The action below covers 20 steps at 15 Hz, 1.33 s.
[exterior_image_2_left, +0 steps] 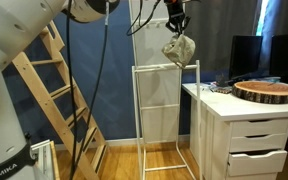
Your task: Hang the cap on the vertical rod
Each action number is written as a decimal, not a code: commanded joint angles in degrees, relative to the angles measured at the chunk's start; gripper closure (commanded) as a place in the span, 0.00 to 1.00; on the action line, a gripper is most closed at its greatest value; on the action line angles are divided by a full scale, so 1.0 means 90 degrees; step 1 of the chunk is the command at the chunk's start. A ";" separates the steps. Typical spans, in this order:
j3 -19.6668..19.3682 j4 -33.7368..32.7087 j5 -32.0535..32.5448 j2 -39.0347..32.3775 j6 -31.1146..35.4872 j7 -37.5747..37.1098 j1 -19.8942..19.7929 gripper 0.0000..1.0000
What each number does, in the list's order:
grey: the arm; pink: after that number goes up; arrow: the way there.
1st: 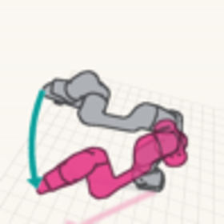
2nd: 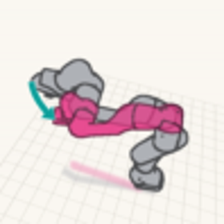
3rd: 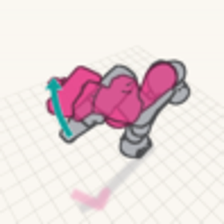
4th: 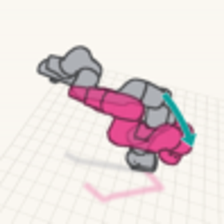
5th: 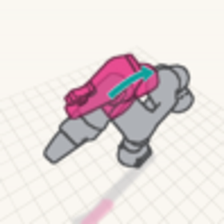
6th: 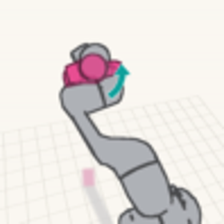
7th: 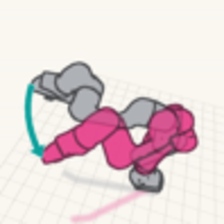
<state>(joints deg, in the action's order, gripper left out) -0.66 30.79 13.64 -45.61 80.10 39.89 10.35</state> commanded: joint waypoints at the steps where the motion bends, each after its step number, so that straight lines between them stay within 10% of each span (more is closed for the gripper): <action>1: -0.0090 -0.0958 0.0096 -0.0564 0.0276 -0.0217 0.0015 0.98; 9: -0.0388 -0.0563 0.0188 -0.0623 0.2357 -0.0897 0.0043 0.98; 20: -0.0628 -0.0765 0.0393 -0.0970 0.3167 -0.1252 0.0135 0.98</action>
<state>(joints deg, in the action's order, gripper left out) -4.35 26.14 14.50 -52.67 105.95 31.67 10.73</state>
